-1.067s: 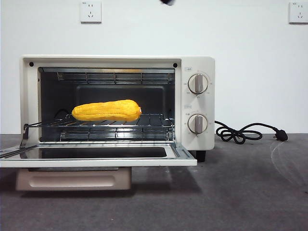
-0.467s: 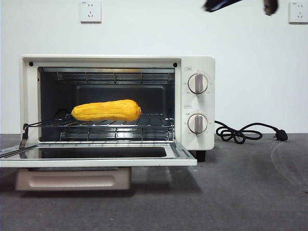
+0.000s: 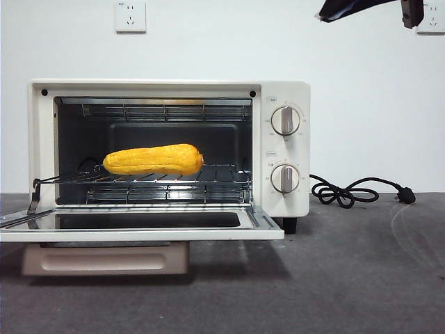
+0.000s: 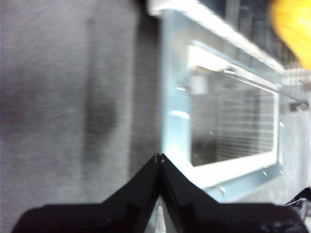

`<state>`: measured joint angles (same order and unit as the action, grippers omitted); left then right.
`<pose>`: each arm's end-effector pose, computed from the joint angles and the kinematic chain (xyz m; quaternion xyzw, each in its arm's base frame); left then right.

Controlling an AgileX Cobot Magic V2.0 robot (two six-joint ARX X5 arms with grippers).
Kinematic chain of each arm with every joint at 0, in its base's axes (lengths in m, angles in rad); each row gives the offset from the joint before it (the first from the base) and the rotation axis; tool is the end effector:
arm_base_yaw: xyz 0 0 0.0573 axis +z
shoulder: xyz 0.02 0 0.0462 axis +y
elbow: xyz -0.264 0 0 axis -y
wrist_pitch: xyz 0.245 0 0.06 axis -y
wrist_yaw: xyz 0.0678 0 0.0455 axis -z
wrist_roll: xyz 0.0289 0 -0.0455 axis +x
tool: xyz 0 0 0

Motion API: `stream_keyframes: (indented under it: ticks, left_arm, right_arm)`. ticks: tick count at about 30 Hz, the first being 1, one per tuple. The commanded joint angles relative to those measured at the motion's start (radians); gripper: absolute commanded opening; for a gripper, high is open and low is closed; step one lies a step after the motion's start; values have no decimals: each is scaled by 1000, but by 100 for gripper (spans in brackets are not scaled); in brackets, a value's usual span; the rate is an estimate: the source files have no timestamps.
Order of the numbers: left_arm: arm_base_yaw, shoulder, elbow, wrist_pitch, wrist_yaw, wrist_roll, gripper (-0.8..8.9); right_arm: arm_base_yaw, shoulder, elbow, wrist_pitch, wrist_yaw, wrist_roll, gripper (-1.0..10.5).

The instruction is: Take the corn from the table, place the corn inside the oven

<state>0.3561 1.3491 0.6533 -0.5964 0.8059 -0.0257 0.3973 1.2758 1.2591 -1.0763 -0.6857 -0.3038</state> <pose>0.2065 0.0546 0.1656 -0.3404 0.5055 -0.1716 0.7740 0.2056 0.1061 0.3319 -0.0370 0.4418 0.5131 0.7350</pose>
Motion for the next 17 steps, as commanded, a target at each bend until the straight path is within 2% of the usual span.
stream_keyframes:
  ticks: [1, 9, 17]
  left_arm:
    - [2, 42, -4, 25, -1, -35, -8]
    - [-14, 114, -4, 45, -133, -60, -8]
    - [-93, 138, -4, 76, -152, -62, -8]
  right_arm:
    - [0, 5, 0, 3, -7, -11, -12]
    - [1, 5, 0, 3, -22, -11, -12]
    - [1, 5, 0, 8, -22, -11, -12]
